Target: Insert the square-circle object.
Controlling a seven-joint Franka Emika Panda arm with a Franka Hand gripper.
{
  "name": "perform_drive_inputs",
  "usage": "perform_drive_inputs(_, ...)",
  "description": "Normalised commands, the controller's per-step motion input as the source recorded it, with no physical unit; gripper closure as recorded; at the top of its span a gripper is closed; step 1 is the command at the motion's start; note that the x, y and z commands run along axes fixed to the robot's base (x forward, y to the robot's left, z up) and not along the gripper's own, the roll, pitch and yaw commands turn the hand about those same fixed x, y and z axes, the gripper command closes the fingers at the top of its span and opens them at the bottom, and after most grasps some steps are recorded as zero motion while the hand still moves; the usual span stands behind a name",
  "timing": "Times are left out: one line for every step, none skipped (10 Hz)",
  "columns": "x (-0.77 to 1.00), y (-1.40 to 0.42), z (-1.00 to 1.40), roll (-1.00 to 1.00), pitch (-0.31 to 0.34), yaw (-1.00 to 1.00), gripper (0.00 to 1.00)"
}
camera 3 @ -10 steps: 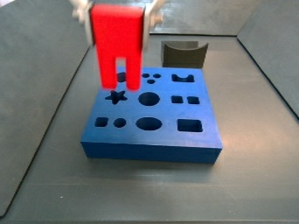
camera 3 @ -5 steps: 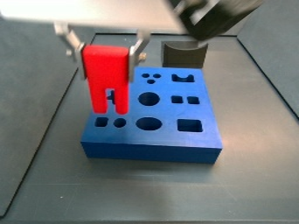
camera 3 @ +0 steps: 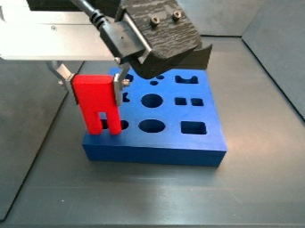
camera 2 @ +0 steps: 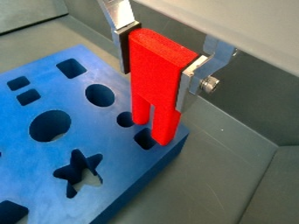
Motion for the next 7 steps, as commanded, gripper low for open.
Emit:
perform_drive_inputs(0.23, 0.13, -0.20, 0.09, 0.171, -0.05, 1.00)
perform_drive_inputs(0.32, 0.08, -0.26, 0.22, 0.273, -0.09, 1.00)
perform_drive_inputs(0.32, 0.06, -0.28, 0.25, 0.294, -0.13, 1.00)
perform_drive_inputs(0.27, 0.00, -0.29, 0.26, 0.311, -0.15, 1.00)
perform_drive_inputs(0.20, 0.00, -0.32, 0.27, 0.294, -0.19, 1.00)
perform_drive_inputs(0.19, 0.00, -0.43, 0.24, 0.266, -0.22, 1.00)
perform_drive_inputs(0.25, 0.00, -0.55, 0.21, 0.226, -0.22, 1.00)
